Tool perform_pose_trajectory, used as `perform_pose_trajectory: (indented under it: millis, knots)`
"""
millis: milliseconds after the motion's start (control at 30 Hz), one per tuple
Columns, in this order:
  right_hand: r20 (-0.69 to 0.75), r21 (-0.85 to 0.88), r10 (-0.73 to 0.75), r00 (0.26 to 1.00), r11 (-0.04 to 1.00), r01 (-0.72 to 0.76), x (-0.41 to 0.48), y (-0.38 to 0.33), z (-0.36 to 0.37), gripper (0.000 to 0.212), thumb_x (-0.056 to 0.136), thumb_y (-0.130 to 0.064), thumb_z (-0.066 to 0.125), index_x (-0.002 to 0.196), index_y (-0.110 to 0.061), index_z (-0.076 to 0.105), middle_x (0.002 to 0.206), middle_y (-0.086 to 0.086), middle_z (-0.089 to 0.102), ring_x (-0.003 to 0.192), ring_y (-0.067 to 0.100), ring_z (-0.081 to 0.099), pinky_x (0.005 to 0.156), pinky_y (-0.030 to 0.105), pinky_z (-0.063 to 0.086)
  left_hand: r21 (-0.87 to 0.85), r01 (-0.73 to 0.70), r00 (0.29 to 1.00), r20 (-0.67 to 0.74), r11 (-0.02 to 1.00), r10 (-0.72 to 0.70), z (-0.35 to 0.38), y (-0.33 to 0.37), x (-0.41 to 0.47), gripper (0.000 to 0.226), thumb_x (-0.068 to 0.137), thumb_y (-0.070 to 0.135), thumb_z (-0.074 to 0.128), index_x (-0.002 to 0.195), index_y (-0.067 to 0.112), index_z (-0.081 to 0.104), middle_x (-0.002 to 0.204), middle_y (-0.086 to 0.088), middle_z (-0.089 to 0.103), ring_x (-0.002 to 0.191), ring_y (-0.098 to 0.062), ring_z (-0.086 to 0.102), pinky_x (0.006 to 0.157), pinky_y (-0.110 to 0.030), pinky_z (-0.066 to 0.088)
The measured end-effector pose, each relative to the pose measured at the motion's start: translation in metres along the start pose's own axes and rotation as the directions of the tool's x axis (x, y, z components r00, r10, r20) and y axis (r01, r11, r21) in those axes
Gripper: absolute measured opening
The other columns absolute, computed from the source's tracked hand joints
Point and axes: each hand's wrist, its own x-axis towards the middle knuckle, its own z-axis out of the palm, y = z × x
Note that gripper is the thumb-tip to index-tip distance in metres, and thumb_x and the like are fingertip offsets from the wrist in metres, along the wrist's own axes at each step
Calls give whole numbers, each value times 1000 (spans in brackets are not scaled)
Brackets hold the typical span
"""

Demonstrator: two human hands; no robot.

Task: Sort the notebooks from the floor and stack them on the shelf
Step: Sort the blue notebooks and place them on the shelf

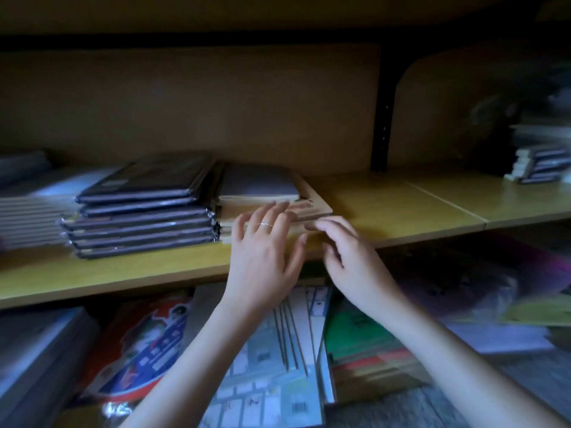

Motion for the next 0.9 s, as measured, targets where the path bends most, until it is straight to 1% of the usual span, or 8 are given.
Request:
perform_pose_trajectory:
  millis: [133,267,400,500,600,700,800,900]
  knots:
    - [-66,-28,26,997,999,-28,-87,16,-22,29,82,-6,39,99,-12,62,101,-3,55,89,16,56,78,26,45,-124,-322,947,-36,939,320,7,23,-46,26,87,24,50,105,12,63,113,-5,61,101,-25,56,88,-39,40]
    - [85,-6,336,938,942,-337,-203,46,-25,26,79,-10,41,95,-22,58,91,-7,54,79,15,55,72,26,44,-399,-188,820,439,898,367,40,62,-118,32,85,32,40,105,15,58,97,-6,60,84,-28,61,67,-34,48]
    - [237,-110,738,632,666,-737,-318,77,-16,38,78,8,56,103,-20,58,98,1,58,88,17,56,76,11,39,-348,178,392,883,921,258,79,81,-197,34,87,26,51,120,17,55,120,-6,58,109,-24,57,84,-29,45]
    - [298,-124,904,306,355,-927,-379,78,-10,27,78,8,61,105,0,62,87,15,60,87,24,59,72,25,41,-201,419,232,967,885,110,91,90,-237,31,86,17,58,116,7,59,110,-10,62,94,-24,60,72,-26,42]
    - [278,-140,951,134,179,-974,-409,68,-2,23,79,1,59,93,19,59,76,31,57,74,30,54,65,27,29,-154,623,147,986,767,79,100,98,-266,31,79,14,66,104,-4,64,83,-9,60,70,-3,58,72,-30,46]
    - [320,-125,942,104,150,-981,-414,55,4,27,77,-5,57,88,20,55,71,30,50,67,39,48,69,29,26,-71,719,107,994,691,-9,106,107,-288,29,70,10,66,98,6,59,70,2,54,68,-6,58,68,-32,45]
    - [390,-86,911,130,177,-980,-401,47,5,13,80,9,46,83,13,58,57,11,35,54,20,33,57,30,18,-1,807,64,994,591,-86,107,118,-298,51,49,24,54,98,14,45,75,5,51,82,-20,53,64,-27,41]
    - [357,-82,924,139,179,-980,-394,45,6,9,77,5,46,70,11,48,57,8,28,56,18,25,57,33,10,83,883,-29,992,461,-123,111,122,-300,52,48,27,59,95,6,58,85,-10,62,79,-24,58,61,-29,43]
